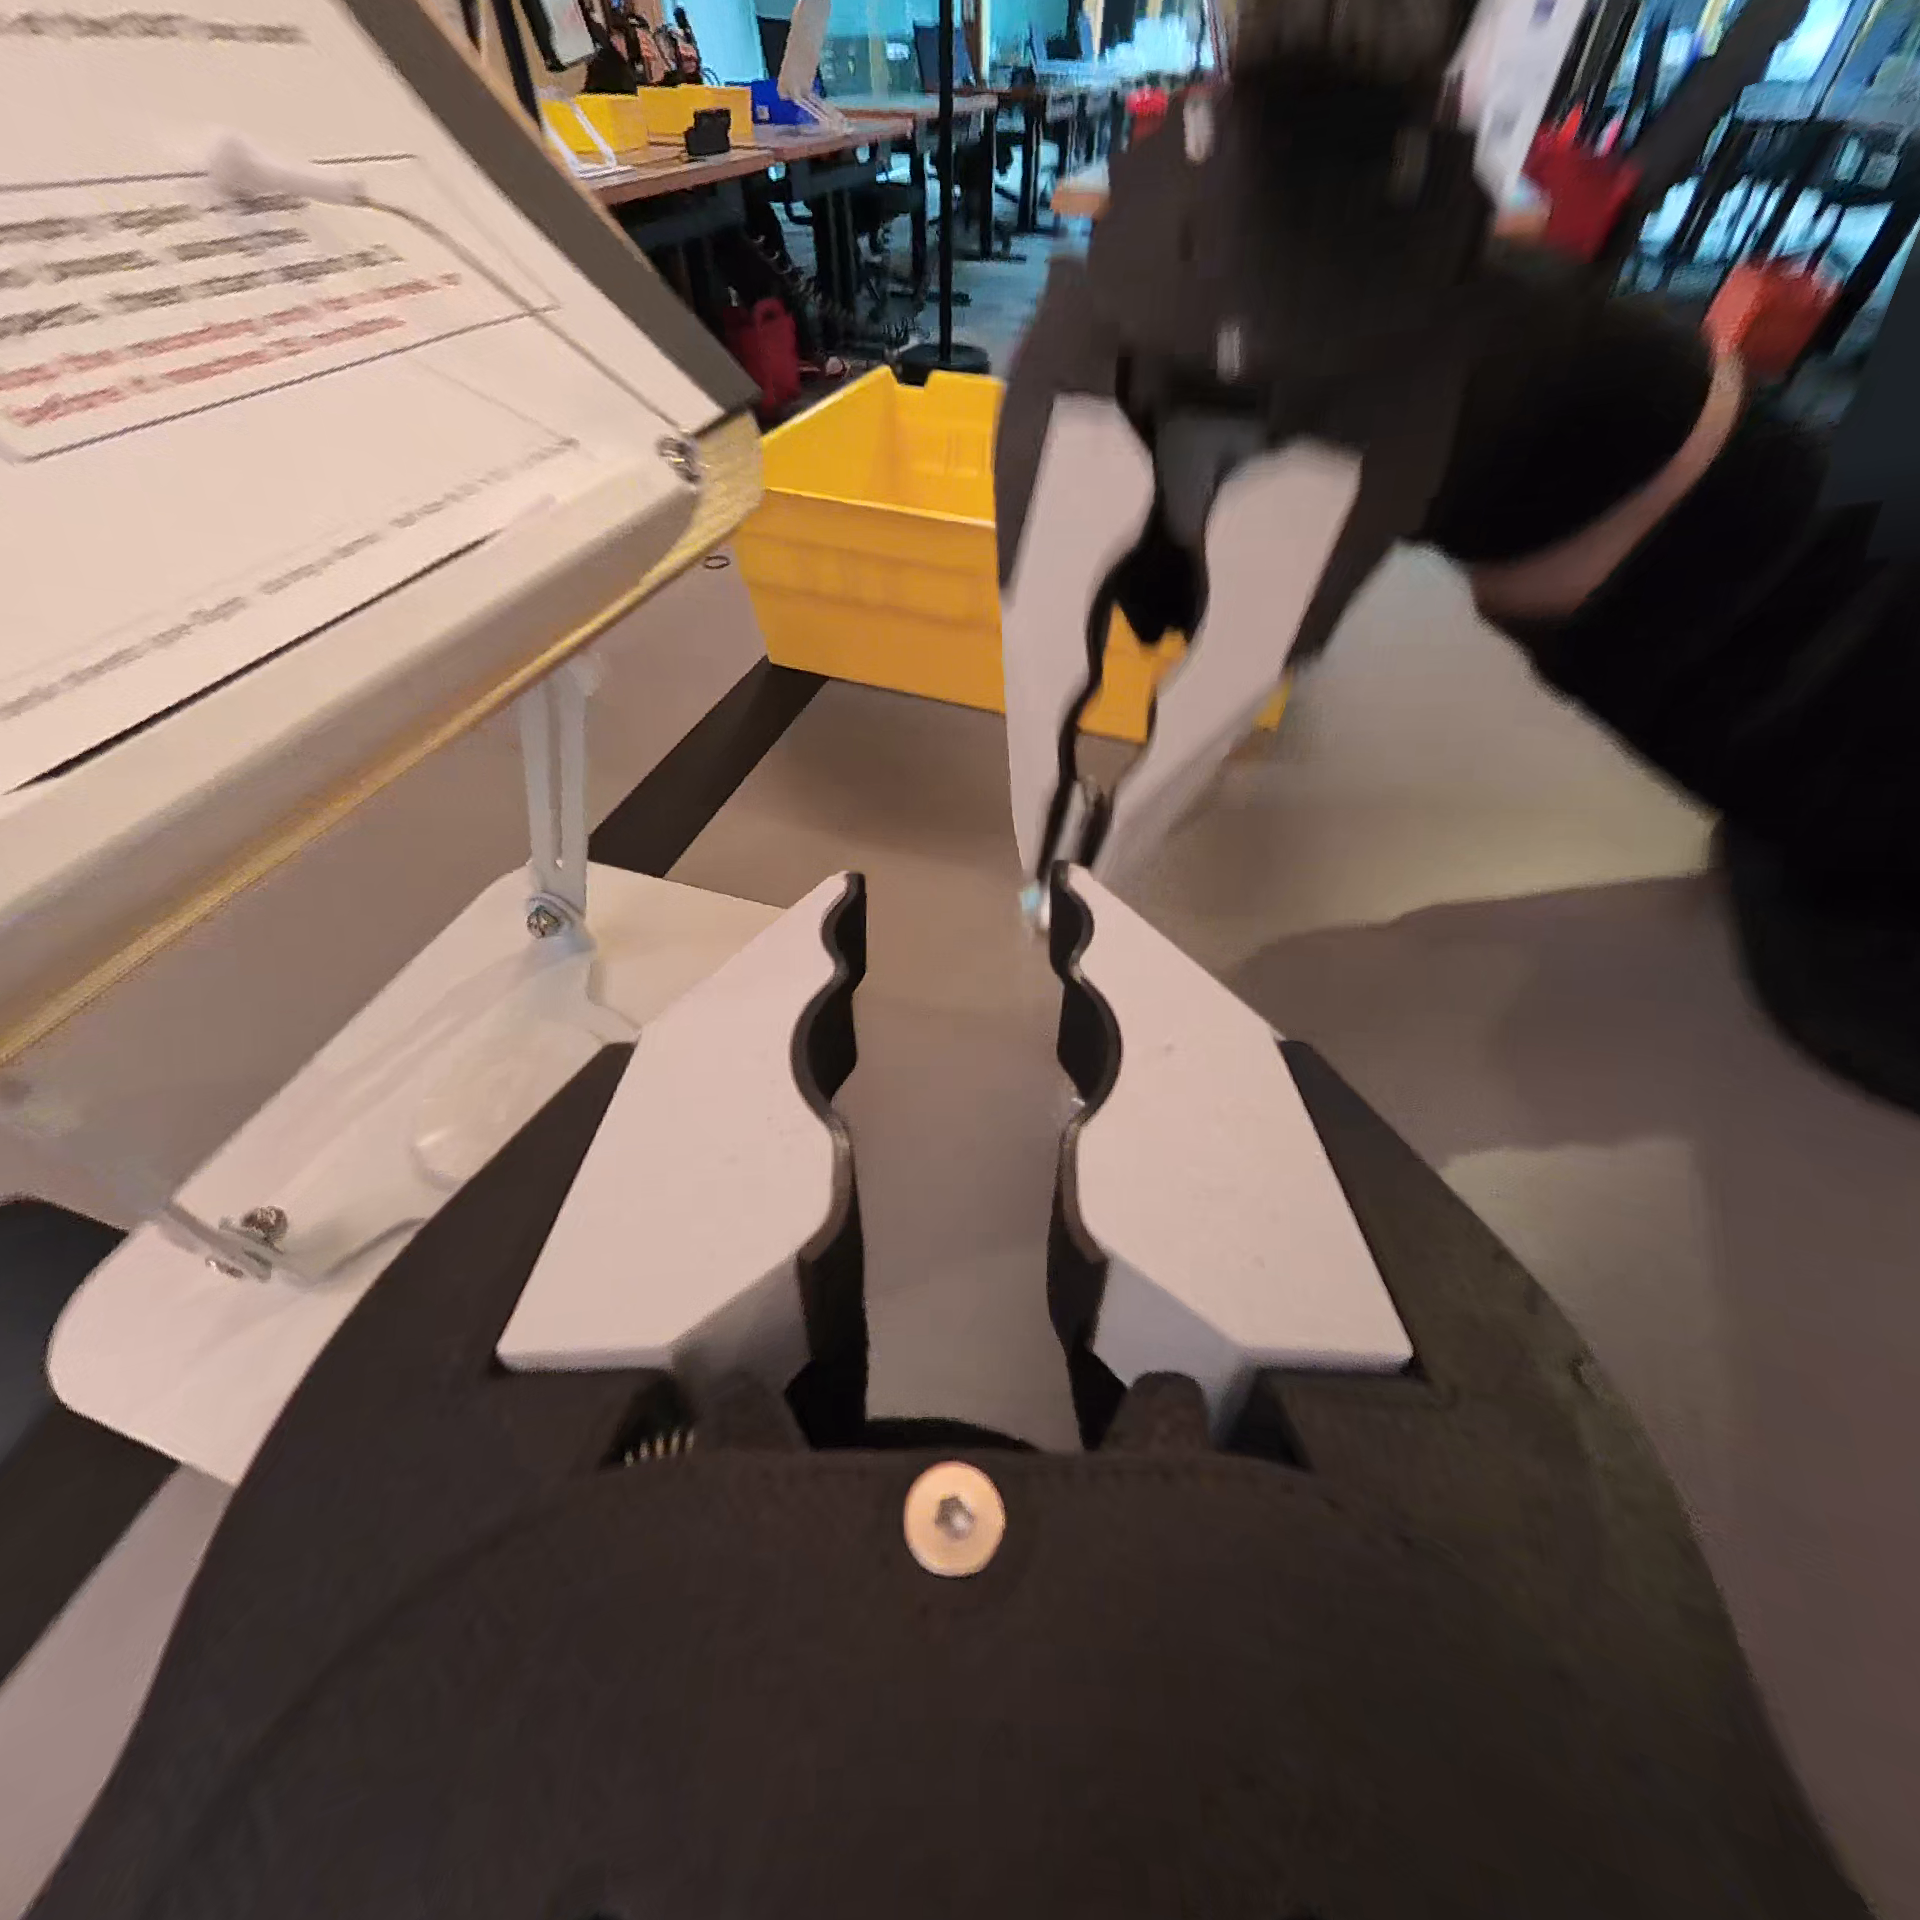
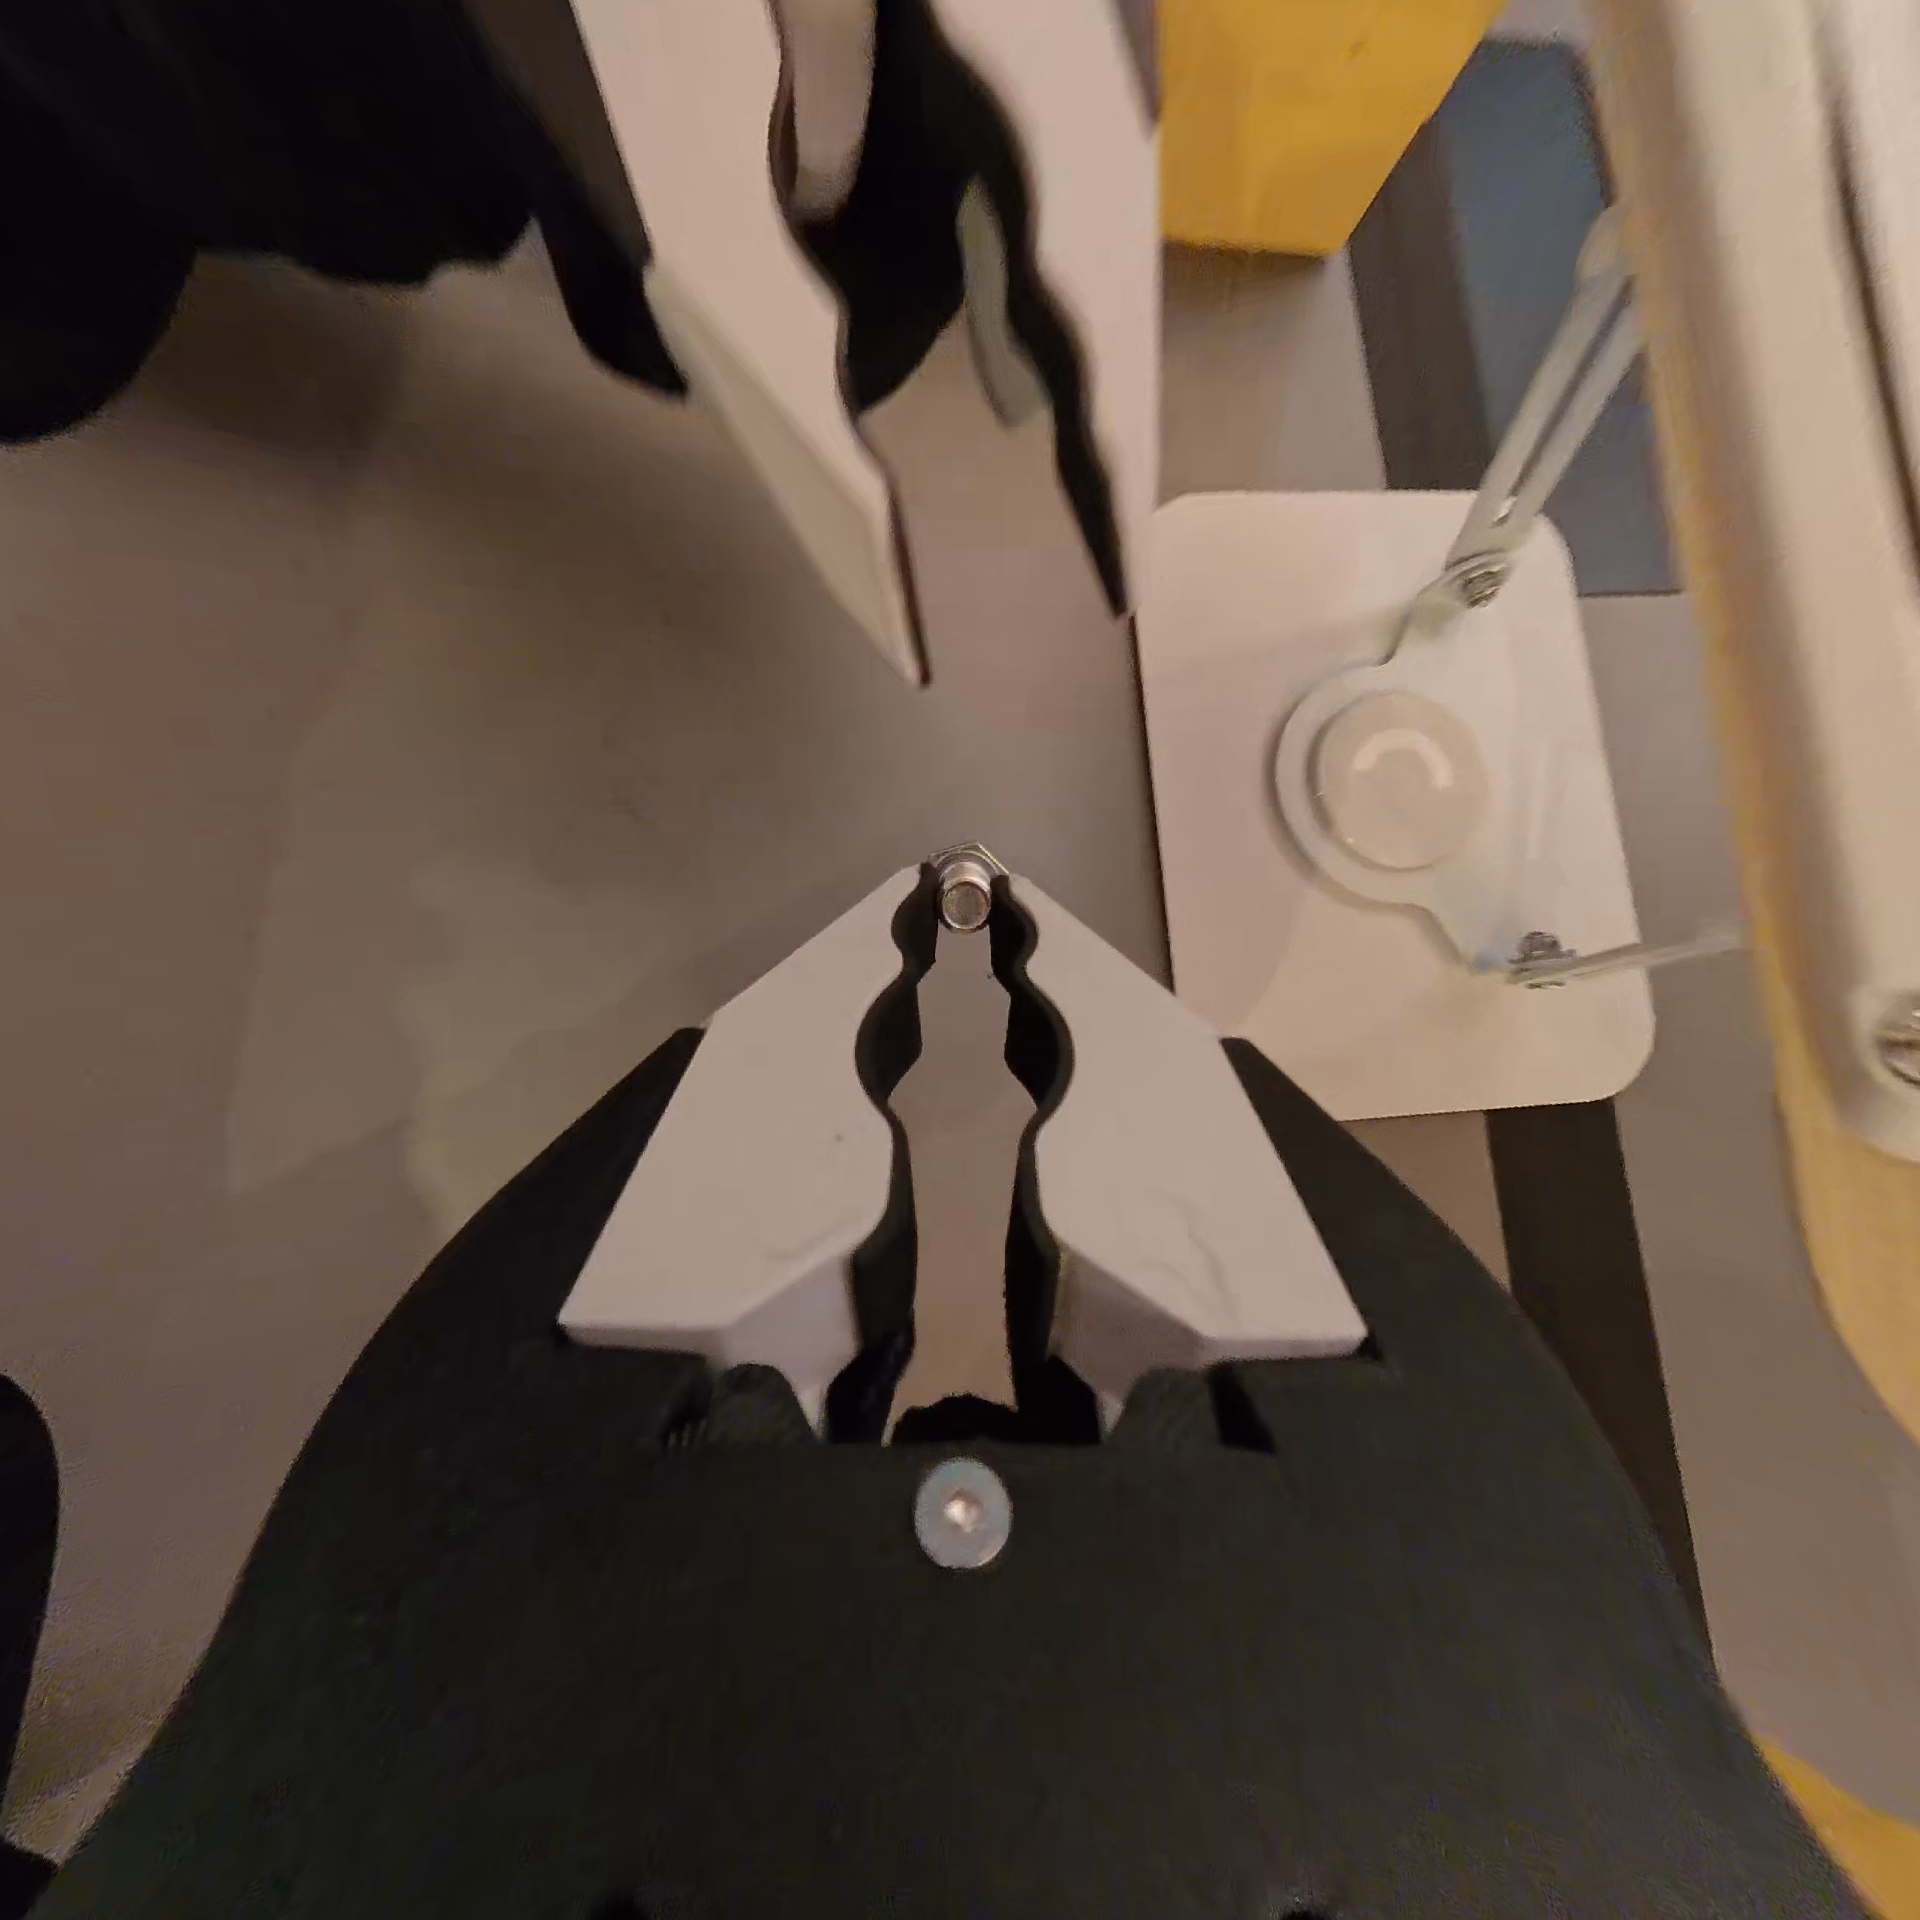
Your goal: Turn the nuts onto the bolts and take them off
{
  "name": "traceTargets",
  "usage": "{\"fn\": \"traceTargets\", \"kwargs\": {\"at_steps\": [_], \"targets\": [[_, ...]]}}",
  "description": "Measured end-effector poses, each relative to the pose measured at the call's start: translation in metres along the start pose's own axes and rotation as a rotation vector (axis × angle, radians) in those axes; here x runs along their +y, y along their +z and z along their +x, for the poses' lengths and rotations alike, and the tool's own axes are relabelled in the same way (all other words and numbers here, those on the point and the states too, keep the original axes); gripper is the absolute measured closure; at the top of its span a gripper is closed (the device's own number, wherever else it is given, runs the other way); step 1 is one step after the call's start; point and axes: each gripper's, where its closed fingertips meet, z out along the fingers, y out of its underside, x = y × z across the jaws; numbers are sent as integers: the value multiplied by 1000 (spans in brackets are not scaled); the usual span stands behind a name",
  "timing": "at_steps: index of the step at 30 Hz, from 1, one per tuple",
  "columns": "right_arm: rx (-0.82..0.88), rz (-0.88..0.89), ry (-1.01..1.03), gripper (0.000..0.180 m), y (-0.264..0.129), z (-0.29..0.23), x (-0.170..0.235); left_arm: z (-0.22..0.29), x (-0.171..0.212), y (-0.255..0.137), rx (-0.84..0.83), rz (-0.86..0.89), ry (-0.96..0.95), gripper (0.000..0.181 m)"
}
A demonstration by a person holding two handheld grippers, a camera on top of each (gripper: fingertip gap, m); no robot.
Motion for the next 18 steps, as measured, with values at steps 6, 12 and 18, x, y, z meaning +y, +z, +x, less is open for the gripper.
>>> {"fn": "traceTargets", "kwargs": {"at_steps": [6,12,18], "targets": [[38,96,-1,172,-20,0,-23,13,8,14,-15,-22,127,145],[37,110,-7,172,-14,-2,-30,17,10,20,-46,-39,213,146],[20,101,-25,172,-6,-7,-32,23,9,22,-35,-37,238,149]]}}
